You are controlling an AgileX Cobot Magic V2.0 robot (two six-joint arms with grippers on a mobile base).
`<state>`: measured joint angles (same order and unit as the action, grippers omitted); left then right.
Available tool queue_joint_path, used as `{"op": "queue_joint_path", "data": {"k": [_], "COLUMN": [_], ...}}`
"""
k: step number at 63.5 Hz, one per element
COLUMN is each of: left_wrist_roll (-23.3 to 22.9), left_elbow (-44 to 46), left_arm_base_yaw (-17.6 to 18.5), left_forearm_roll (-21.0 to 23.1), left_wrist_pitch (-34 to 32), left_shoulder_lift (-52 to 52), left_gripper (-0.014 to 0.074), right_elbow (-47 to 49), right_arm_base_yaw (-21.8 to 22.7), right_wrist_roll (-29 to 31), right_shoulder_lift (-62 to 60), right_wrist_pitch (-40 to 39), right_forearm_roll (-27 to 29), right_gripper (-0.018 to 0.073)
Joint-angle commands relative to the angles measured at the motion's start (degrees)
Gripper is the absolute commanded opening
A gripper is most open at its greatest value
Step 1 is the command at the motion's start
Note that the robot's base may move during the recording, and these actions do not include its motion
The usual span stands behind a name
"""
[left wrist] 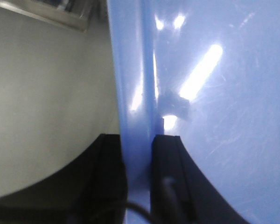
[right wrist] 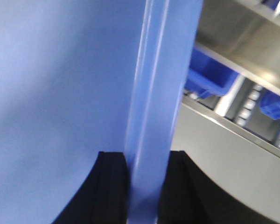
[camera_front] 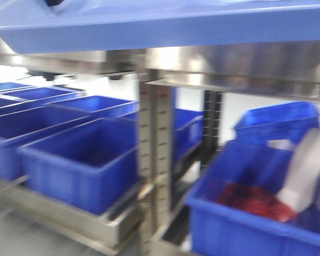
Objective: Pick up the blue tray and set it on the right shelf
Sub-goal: 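Carry the tray above the shelf's steel rail with both grippers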
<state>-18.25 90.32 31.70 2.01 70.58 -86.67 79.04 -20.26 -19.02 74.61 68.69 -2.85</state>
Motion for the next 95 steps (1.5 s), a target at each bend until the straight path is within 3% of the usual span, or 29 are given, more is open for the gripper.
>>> {"op": "queue_joint_path", "data": {"k": [1, 95], "left_wrist_roll": [1.79, 1.79], "left_elbow": [1.34, 1.34], "left_arm_base_yaw": [0.64, 0.64], "left_forearm_roll": [0.89, 1.12], "left_wrist_pitch": [6.14, 6.14], "left_shoulder_lift": [2.17, 2.17], "left_gripper": [-0.0048, -0.0048], "right_elbow": [1.72, 1.72], "right_arm_base_yaw": [0.19, 0.19], "right_wrist_roll": [1.11, 1.11], "right_shoulder_lift": [-1.54, -1.54], "right_wrist_pitch": [-3.71, -3.71], "right_forearm_roll": [-1.08, -1.08], "right_gripper": [0.0057, 0.0057]}}
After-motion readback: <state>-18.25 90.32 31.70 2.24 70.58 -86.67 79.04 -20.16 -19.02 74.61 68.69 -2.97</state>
